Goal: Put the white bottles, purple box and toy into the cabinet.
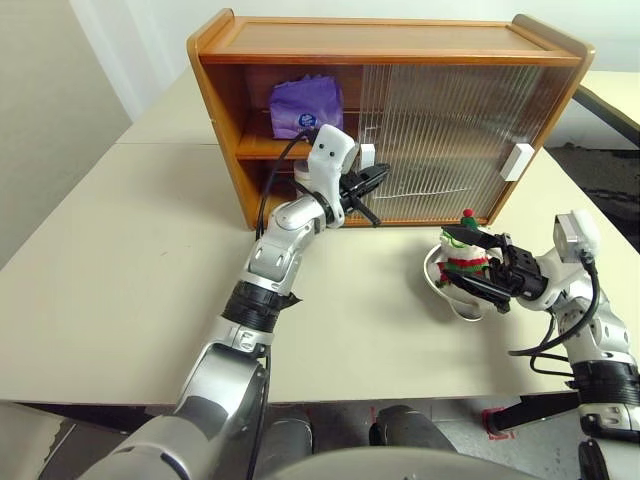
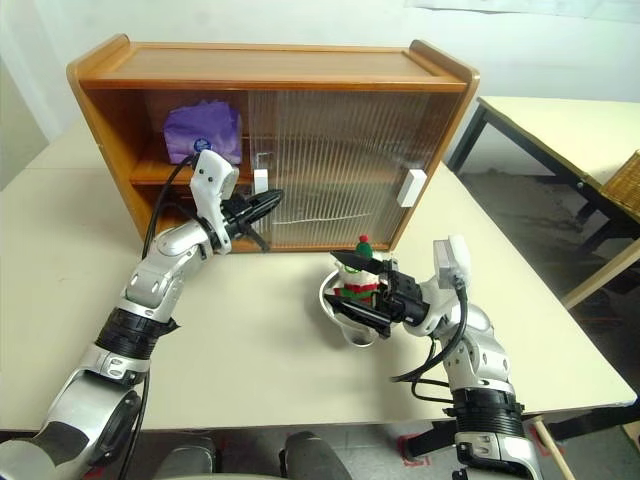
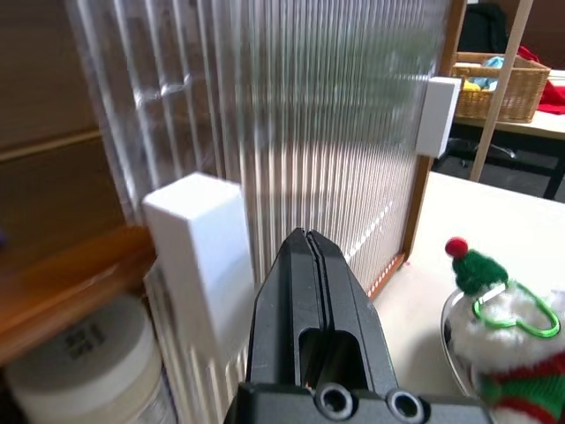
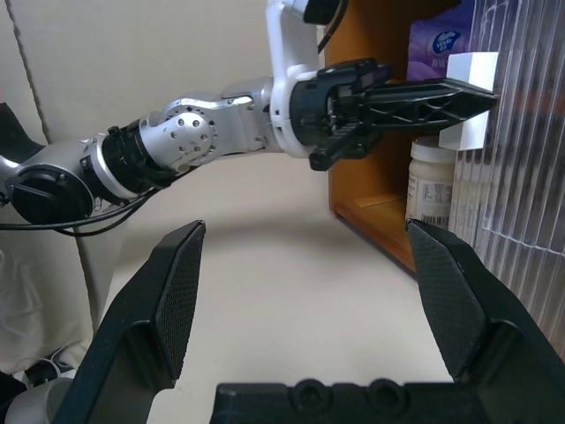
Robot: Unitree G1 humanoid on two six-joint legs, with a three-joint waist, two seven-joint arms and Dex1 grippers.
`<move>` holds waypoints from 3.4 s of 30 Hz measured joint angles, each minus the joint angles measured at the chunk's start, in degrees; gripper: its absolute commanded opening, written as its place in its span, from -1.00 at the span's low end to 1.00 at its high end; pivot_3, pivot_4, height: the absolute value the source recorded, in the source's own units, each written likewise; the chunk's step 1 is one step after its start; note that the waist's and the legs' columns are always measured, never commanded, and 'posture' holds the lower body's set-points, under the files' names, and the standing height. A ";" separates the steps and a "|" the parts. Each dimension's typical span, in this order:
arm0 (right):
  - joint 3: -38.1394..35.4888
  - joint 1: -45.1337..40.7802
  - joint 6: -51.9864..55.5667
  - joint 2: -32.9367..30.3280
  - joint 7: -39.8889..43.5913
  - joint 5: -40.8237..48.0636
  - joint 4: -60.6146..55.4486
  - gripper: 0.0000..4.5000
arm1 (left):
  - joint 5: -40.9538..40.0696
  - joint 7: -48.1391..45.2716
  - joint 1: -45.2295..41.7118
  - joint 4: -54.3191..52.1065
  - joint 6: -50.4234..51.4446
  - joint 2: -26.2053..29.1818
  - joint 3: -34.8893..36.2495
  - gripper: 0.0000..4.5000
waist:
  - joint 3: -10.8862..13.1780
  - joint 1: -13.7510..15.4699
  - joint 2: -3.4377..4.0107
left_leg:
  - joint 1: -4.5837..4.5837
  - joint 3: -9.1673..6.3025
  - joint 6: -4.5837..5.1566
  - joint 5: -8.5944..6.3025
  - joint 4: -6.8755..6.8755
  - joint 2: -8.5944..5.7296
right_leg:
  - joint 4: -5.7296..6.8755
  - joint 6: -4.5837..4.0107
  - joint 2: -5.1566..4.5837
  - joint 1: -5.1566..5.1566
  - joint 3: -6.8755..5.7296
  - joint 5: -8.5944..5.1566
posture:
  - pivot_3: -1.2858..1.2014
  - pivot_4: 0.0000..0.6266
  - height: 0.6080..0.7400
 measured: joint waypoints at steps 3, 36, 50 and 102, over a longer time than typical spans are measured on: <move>0.00 0.00 0.12 0.04 -0.06 0.07 -0.31 1.00 | 0.48 0.26 -1.00 2.20 -0.41 -1.41 -0.16 -0.98 | 0.00 -0.01 0.00 | 0.00 0.00 0.00 0.00 0.01 0.00 | 0.00 0.09 0.00 0.00 0.00 -0.05 | -0.09 -1.00 1.00; -0.03 -0.38 -0.16 0.00 0.69 -0.04 0.41 1.00 | 3.05 4.36 2.41 -2.83 4.88 5.04 1.39 -0.98 | 0.00 -1.90 0.01 | 0.20 0.02 -0.01 0.08 0.02 0.00 | 0.03 0.31 0.02 0.07 -0.01 0.05 | -0.09 -1.00 1.00; -0.03 -0.35 -0.48 -0.03 1.20 -0.12 1.39 1.00 | -4.58 -1.82 8.07 -10.74 4.39 7.09 4.92 -0.98 | 0.01 -1.29 -0.01 | -0.01 -0.06 -0.14 0.25 -0.01 -0.02 | 0.05 -0.02 0.00 -0.13 -0.01 0.24 | -0.09 -1.00 1.00; -0.04 -0.29 -2.40 1.69 1.61 -0.62 2.16 1.00 | 3.56 2.85 -1.90 -0.95 10.67 4.91 0.01 -0.98 | 0.00 -2.08 0.00 | 0.11 -0.11 -0.01 0.06 0.01 -0.05 | 0.01 0.21 0.05 0.09 0.02 -0.11 | -0.10 -1.00 1.00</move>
